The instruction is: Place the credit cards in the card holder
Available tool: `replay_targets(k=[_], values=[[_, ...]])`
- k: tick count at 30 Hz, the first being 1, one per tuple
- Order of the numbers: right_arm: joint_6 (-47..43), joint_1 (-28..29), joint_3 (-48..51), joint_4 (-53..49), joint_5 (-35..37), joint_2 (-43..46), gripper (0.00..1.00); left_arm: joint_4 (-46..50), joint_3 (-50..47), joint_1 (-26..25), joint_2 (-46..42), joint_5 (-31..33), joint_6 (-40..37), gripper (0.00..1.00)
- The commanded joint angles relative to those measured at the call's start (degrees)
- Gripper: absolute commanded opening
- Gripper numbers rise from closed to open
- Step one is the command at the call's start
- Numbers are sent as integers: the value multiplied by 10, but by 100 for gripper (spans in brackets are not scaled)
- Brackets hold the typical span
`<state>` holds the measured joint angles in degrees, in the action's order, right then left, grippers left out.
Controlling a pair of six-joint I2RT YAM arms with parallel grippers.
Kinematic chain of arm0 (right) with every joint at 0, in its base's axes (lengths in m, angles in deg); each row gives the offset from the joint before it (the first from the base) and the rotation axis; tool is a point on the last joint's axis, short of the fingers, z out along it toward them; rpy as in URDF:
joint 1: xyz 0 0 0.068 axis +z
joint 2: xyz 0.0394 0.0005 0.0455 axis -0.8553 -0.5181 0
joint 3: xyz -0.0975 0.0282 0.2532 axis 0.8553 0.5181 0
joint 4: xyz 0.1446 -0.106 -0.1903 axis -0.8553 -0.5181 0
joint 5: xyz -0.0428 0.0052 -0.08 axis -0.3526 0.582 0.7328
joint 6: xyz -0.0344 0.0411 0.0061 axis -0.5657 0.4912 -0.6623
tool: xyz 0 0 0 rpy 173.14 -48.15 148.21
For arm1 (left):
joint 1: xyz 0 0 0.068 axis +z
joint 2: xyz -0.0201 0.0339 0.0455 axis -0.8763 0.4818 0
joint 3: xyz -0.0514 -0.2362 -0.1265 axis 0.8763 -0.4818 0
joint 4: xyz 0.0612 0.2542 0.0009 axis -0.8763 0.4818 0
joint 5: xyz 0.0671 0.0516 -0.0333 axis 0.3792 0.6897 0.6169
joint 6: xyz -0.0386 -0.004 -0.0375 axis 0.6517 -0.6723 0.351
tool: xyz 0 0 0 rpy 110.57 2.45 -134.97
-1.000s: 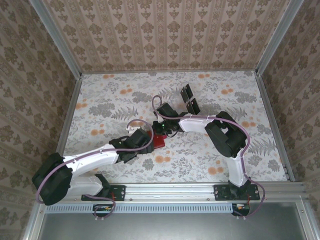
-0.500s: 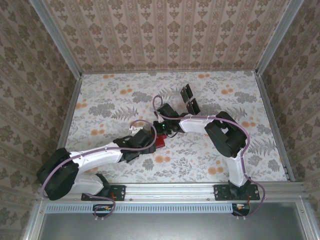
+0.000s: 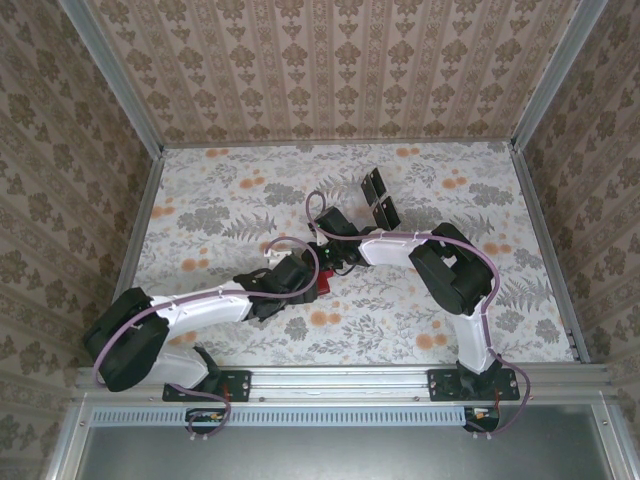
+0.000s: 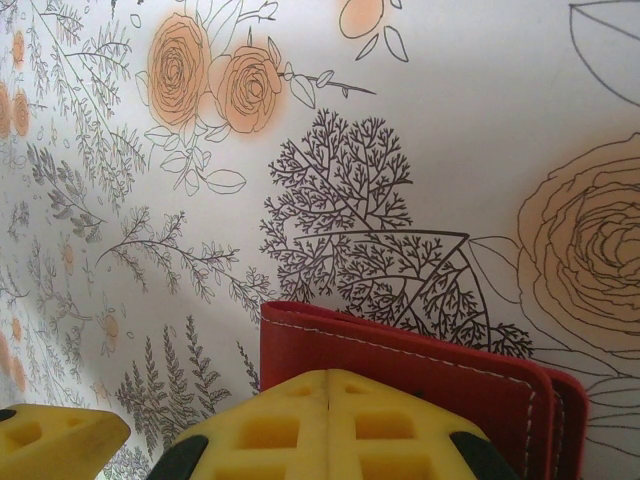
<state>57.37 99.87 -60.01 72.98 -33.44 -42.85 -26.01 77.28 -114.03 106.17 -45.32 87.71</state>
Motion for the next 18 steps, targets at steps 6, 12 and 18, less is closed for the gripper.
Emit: replay_targets(k=[6,12,18], values=[[4,-1,15,-13,-4,-6,0,-17,-14,-2,15,-5,22,100],[4,-3,16,-14,-4,-4,0,-19,-21,0,25,-3,31,100],[4,-3,19,-14,-2,-4,0,-16,-29,-1,28,-4,42,100]])
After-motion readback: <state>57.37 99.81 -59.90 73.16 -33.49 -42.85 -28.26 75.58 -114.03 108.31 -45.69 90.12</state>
